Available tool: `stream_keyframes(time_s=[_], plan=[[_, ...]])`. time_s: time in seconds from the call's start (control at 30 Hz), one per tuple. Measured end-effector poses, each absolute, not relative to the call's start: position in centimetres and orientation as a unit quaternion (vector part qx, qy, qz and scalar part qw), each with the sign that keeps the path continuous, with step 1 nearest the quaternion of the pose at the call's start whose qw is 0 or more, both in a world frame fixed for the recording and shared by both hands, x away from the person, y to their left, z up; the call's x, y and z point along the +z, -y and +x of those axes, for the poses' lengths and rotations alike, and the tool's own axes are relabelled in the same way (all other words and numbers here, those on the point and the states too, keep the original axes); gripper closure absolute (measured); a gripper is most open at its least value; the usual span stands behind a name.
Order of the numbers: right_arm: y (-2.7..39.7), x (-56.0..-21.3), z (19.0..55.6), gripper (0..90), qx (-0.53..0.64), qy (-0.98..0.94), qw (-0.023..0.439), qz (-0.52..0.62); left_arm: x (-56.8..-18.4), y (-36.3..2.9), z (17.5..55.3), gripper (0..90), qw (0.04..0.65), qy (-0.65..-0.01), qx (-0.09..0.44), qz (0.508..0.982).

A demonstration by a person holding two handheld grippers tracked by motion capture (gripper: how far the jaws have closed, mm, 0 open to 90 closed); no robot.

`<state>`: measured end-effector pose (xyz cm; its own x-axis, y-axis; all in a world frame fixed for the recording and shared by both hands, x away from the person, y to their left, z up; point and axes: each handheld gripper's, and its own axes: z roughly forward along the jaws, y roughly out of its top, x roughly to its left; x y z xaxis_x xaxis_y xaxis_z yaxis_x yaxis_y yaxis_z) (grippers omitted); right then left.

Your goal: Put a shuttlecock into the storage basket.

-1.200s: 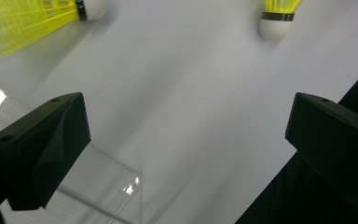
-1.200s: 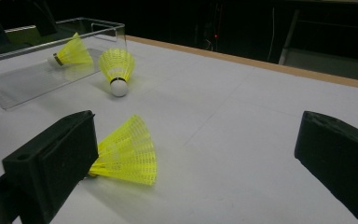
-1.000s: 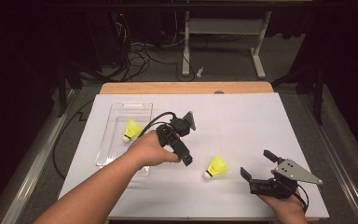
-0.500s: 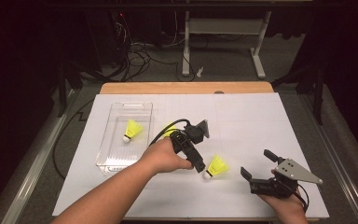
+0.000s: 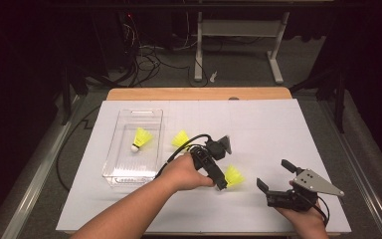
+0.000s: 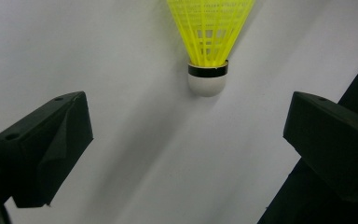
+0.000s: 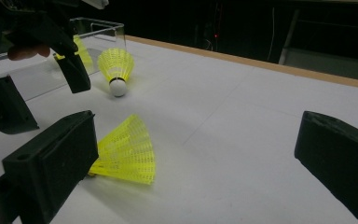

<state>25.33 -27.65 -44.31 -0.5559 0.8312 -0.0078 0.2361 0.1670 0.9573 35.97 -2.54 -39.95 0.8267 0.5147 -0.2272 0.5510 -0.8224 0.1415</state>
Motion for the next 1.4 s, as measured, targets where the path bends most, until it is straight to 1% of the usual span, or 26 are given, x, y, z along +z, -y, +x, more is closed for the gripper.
stream_keyframes(time_s=[0.17,0.4,0.8,0.87,1.13,1.33,1.4], plan=[[27.7,-44.3,25.3,0.1,0.524,-0.709,0.284,0.376,-40.8,3.2,35.7,2.6,0.094,-0.269,-0.089,0.954],[27.7,-44.3,25.3,0.1,0.525,-0.709,0.284,0.375,-41.8,3.6,35.7,5.2,0.102,-0.274,-0.088,0.952],[27.6,-44.3,25.3,0.1,0.524,-0.71,0.283,0.376,-43.0,4.4,35.5,16.5,0.106,-0.27,-0.095,0.952],[27.6,-44.3,25.3,0.1,0.523,-0.711,0.283,0.376,-43.1,4.4,35.5,22.3,0.11,-0.267,-0.102,0.952],[27.6,-44.4,25.3,0.1,0.523,-0.711,0.282,0.376,-43.5,4.5,35.5,39.2,0.109,-0.257,-0.113,0.953],[27.6,-44.4,25.3,0.1,0.523,-0.711,0.282,0.376,-43.6,4.5,35.6,49.0,0.112,-0.259,-0.114,0.953],[27.6,-44.4,25.3,0.1,0.523,-0.71,0.282,0.376,-43.6,4.6,35.6,50.4,0.111,-0.259,-0.115,0.953]])
